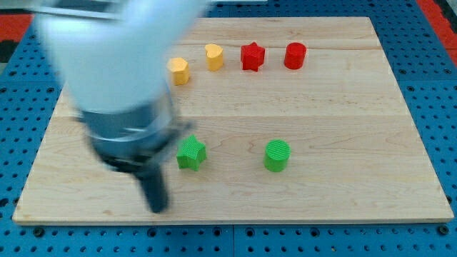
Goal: Move the yellow hexagon to the bottom left of the yellow heart
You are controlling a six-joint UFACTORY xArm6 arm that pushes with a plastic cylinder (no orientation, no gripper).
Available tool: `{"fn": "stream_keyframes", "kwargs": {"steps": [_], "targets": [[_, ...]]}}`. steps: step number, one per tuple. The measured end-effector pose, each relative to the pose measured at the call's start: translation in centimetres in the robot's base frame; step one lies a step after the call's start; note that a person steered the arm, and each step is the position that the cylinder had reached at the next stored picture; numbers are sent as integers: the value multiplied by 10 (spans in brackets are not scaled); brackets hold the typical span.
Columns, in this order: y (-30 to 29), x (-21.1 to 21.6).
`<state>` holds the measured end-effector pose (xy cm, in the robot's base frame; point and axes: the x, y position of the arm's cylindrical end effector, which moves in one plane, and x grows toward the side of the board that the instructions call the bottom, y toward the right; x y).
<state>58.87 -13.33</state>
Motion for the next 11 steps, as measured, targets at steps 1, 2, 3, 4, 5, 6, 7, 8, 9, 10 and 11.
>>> {"fn": "stream_keyframes", "kwargs": {"steps": [1,2,3,4,5,6,7,8,9,10,11], "targets": [[-108,-61],[-151,-167],[-146,-257],[-81,-290],[-21,-292],[5,-292],[16,-280],[16,-274],[22,-265],[32,-253],[46,-252]]}}
